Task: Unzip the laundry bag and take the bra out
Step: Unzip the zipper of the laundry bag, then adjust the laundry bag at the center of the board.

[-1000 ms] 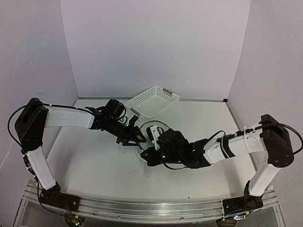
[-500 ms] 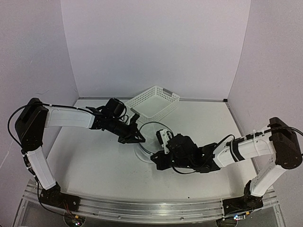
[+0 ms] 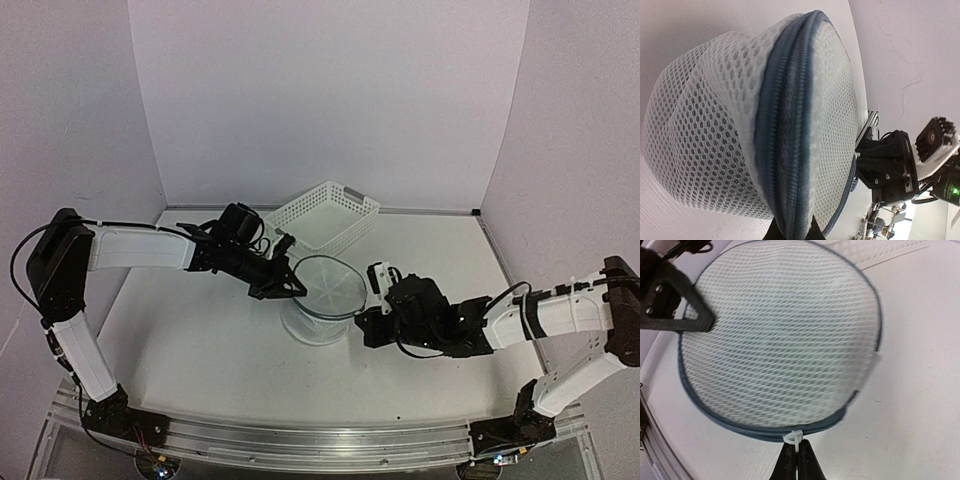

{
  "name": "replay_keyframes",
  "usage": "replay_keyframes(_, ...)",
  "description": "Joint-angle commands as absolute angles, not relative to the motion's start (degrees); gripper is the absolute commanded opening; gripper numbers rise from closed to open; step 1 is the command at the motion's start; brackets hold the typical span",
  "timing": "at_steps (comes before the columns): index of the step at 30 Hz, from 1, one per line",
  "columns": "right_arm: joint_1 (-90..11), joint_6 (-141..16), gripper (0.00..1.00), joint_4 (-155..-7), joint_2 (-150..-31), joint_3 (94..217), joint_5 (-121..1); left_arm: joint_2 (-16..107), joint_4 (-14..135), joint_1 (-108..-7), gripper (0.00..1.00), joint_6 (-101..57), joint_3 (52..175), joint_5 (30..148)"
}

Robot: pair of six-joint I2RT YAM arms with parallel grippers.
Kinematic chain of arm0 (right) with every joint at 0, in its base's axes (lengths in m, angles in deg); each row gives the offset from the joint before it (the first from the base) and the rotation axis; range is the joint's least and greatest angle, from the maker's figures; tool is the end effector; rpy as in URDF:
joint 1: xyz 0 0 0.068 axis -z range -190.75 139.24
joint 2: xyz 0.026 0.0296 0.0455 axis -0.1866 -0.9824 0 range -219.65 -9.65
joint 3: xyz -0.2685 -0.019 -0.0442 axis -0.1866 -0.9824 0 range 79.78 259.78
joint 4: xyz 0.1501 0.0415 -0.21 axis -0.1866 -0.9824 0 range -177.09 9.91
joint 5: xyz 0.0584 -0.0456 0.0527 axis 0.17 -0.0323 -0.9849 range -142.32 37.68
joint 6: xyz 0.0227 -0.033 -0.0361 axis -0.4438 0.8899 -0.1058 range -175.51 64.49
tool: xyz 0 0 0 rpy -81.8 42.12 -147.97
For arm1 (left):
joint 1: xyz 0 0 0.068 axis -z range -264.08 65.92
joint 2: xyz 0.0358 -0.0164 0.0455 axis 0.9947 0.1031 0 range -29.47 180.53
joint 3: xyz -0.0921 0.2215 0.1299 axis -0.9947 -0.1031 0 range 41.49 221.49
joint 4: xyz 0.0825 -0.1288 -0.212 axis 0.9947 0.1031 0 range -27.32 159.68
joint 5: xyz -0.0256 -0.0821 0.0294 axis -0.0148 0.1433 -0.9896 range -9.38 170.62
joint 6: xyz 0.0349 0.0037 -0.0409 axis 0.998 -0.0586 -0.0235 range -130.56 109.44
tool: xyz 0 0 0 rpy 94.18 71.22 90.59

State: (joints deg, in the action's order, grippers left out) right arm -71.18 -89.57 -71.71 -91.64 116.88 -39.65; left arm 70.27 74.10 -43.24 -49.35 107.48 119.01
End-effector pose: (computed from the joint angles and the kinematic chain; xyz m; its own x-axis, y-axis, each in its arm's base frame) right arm 0.1482 0.2455 0.1798 -0.6698 -0.0729 -0.7390 -0.4664 0.8157 0.3422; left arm 0.2681 -0.2610 0.2152 -0.9468 0.1694 -0.2736 0.3216 0.5296 -0.7849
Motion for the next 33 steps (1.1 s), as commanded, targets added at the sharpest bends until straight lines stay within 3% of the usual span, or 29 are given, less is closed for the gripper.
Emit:
replay_keyframes(1, -67.4, -86.4, 0.0, -72.9, -88.0, 116.3, -36.9, 67.0, 74.9, -43.5, 0.0, -46.8, 109.5, 119.7)
replay_keyframes(11, -68.9, -86.0, 0.0, -69.1, -86.0, 114.4, -44.1, 69.5, 77.1, -44.8, 0.0, -44.8, 113.7, 119.3)
replay_keyframes(15, -72.0, -87.5, 0.0, -67.7, -87.6, 115.0, -44.0, 71.5, 77.7, -46.5, 0.05, -44.3, 116.7, 119.7)
replay_keyframes(24, -74.4, -90.5, 0.0, -64.4, -96.2, 121.6, -44.7, 75.0, 81.1, -48.3, 0.39, -42.1, 122.9, 118.9)
replay_keyframes(33, -74.8, -91.7, 0.0, -64.4, -103.3, 128.9, -46.2, 67.5, 85.5, -48.4, 0.69, -42.0, 117.6, 112.0)
